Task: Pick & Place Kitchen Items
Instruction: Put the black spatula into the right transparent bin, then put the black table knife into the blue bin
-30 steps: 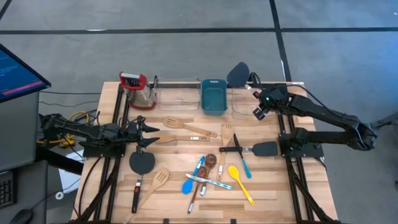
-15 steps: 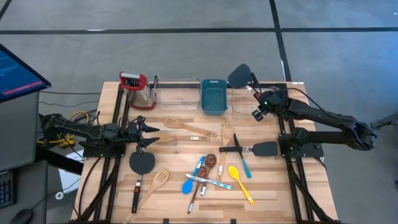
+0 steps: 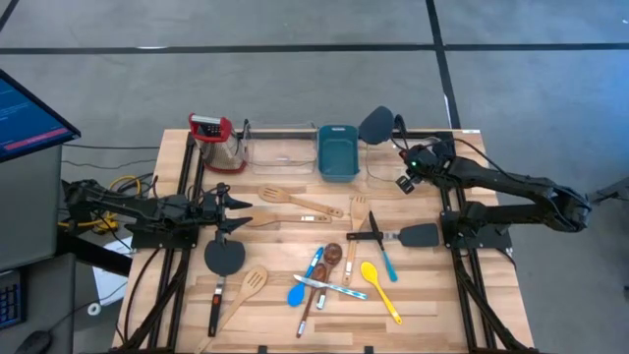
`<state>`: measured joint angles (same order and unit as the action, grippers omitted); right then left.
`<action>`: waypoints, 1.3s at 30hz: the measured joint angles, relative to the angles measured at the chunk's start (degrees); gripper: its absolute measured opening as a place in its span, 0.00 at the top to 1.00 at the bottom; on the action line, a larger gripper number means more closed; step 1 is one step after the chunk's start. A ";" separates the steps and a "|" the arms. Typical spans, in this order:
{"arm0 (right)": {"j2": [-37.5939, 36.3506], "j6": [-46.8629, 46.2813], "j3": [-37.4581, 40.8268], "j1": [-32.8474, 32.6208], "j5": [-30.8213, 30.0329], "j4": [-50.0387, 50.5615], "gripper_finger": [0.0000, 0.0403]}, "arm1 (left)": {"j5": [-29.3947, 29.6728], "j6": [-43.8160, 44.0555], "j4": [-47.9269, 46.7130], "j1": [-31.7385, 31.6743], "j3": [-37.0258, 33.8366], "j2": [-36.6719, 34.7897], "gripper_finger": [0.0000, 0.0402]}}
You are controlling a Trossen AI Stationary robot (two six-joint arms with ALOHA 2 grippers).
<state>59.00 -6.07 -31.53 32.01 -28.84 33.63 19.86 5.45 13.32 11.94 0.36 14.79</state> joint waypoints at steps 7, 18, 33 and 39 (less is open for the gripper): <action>6.69 -0.35 -0.02 0.00 -0.22 -0.33 0.77 | 0.01 -0.01 0.00 -0.01 0.02 0.01 0.56; 10.14 0.03 -0.28 0.00 -0.35 0.01 0.70 | 0.02 0.00 0.00 -0.01 0.01 0.00 0.56; 5.23 3.41 -0.48 0.00 0.50 -0.14 0.51 | 0.02 -0.02 0.02 0.00 0.01 0.01 0.56; 5.01 5.14 -4.26 -0.07 0.69 -0.09 0.56 | 0.02 -0.01 0.02 -0.01 0.00 0.00 0.56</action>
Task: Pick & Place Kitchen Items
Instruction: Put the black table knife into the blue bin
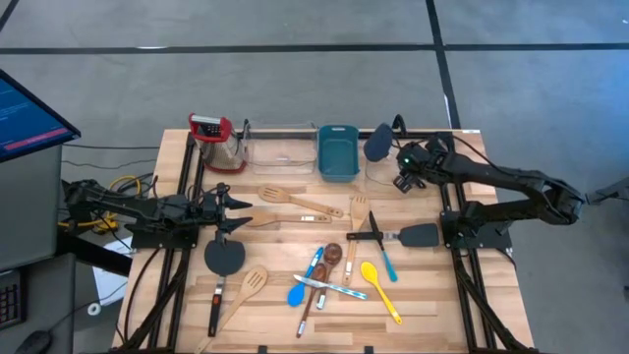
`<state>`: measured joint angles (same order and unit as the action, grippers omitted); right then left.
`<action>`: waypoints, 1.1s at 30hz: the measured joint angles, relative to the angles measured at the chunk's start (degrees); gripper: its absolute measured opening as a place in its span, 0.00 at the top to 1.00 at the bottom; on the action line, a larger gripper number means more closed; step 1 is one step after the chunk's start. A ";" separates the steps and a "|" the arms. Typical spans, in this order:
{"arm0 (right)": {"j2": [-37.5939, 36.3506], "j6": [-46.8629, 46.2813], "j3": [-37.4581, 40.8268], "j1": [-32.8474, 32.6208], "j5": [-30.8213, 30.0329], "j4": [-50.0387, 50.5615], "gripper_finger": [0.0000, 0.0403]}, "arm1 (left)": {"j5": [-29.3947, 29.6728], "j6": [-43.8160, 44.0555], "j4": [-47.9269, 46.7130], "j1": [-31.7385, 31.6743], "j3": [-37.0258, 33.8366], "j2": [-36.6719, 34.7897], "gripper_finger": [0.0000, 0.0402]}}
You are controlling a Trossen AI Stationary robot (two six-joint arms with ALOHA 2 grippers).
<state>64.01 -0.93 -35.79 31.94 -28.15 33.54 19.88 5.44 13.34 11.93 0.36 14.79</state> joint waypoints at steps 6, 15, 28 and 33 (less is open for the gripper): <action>0.00 -0.06 -5.49 -1.98 4.70 0.01 0.62 | 0.00 0.01 0.00 0.00 0.02 0.02 0.56; -0.01 -10.80 -12.39 -9.39 12.94 0.02 0.70 | 0.00 -0.01 0.00 0.01 0.00 0.02 0.56; 0.00 -5.60 -12.88 -27.81 16.31 -18.04 0.78 | 0.00 -0.01 0.00 -0.01 0.00 0.02 0.56; 0.02 -1.43 -11.98 -32.95 16.23 -27.54 0.84 | 0.00 -0.01 0.00 0.01 0.00 0.01 0.56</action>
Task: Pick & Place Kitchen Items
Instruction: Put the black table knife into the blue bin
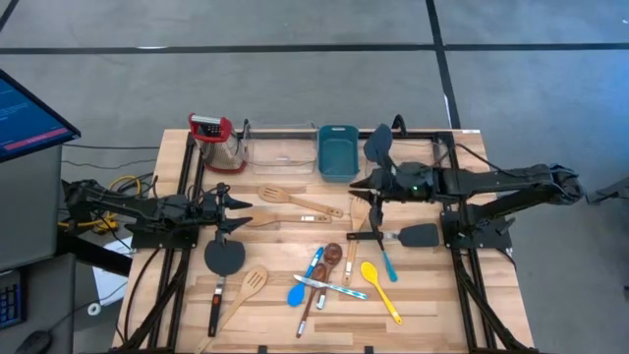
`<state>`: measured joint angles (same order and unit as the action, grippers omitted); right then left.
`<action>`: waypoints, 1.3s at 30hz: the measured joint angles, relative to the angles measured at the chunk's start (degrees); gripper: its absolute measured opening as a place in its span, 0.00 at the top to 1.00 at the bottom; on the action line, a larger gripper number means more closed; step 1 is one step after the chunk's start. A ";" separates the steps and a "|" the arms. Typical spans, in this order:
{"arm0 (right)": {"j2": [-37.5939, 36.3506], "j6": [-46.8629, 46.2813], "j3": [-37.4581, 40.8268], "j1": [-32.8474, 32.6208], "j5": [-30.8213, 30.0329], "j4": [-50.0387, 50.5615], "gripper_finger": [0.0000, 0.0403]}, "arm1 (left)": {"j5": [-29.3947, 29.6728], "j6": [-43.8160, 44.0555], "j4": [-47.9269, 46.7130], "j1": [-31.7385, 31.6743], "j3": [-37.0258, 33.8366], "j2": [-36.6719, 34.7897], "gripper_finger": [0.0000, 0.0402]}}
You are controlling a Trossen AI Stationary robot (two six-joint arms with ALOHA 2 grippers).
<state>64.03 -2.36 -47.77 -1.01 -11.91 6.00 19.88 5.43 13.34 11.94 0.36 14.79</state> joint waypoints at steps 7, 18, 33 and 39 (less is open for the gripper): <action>0.04 2.80 6.60 -2.78 -0.01 -16.05 0.94 | 0.00 0.00 0.00 -0.01 0.00 0.00 0.56; 0.07 -5.07 13.42 -2.63 -0.12 -19.66 0.98 | 0.00 0.00 0.00 -0.02 0.00 0.01 0.56; 0.07 -5.22 13.42 -2.67 -0.12 -19.79 0.97 | 0.00 0.00 0.00 -0.01 0.00 0.02 0.56; 0.07 -5.22 13.40 -2.67 -0.12 -19.78 0.97 | 0.00 0.02 0.00 -0.02 0.01 0.01 0.56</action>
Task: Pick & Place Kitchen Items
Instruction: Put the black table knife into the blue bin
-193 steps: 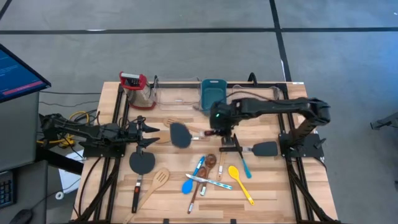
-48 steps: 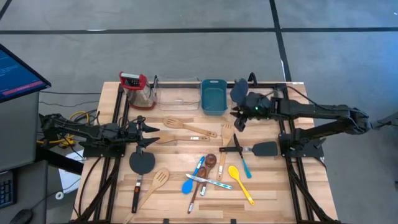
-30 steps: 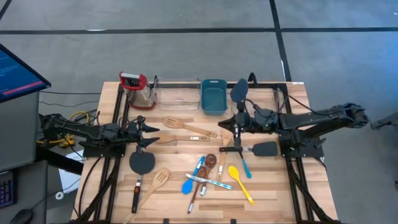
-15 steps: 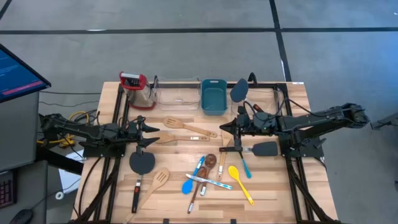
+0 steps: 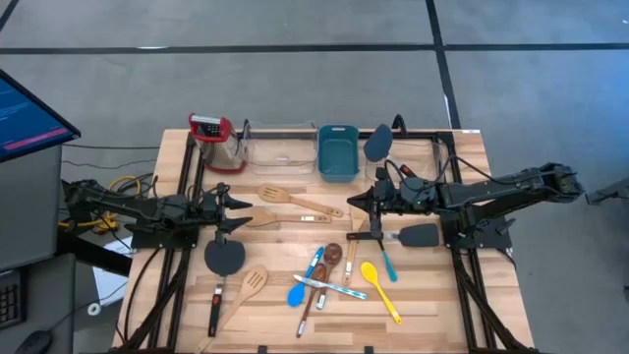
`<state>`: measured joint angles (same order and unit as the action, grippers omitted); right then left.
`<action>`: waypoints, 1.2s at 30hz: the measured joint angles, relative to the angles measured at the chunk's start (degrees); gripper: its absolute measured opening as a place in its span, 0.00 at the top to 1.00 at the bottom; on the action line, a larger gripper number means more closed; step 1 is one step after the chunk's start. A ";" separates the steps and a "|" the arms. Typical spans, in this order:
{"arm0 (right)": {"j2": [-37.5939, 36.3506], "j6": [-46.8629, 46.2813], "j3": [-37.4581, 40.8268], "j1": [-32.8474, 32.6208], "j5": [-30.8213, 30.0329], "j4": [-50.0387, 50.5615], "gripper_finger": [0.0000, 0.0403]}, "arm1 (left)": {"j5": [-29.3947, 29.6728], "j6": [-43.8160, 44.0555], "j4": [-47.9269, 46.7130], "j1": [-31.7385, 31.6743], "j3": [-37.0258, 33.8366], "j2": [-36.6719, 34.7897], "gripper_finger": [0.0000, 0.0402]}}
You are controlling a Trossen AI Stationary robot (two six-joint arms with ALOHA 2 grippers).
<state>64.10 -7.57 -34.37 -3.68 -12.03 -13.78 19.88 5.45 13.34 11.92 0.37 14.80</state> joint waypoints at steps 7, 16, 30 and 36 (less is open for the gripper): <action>0.00 0.02 0.00 0.03 0.00 0.00 0.97 | 0.00 0.00 0.00 0.01 0.01 -0.01 0.56; 0.00 -3.23 -0.02 0.04 -3.66 0.03 0.99 | 0.00 -0.02 0.13 0.02 -0.01 -0.01 0.56; 0.00 -19.48 -16.67 -3.09 -16.79 34.55 1.00 | 0.00 -0.02 0.57 0.02 -0.01 -0.01 0.56; -0.03 -35.94 -22.21 -7.49 -16.77 49.39 1.00 | 0.00 -0.08 0.61 0.02 -0.01 -0.01 0.56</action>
<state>64.06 -43.52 -56.58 -11.18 -28.81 35.61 19.88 5.37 13.96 11.94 0.36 14.79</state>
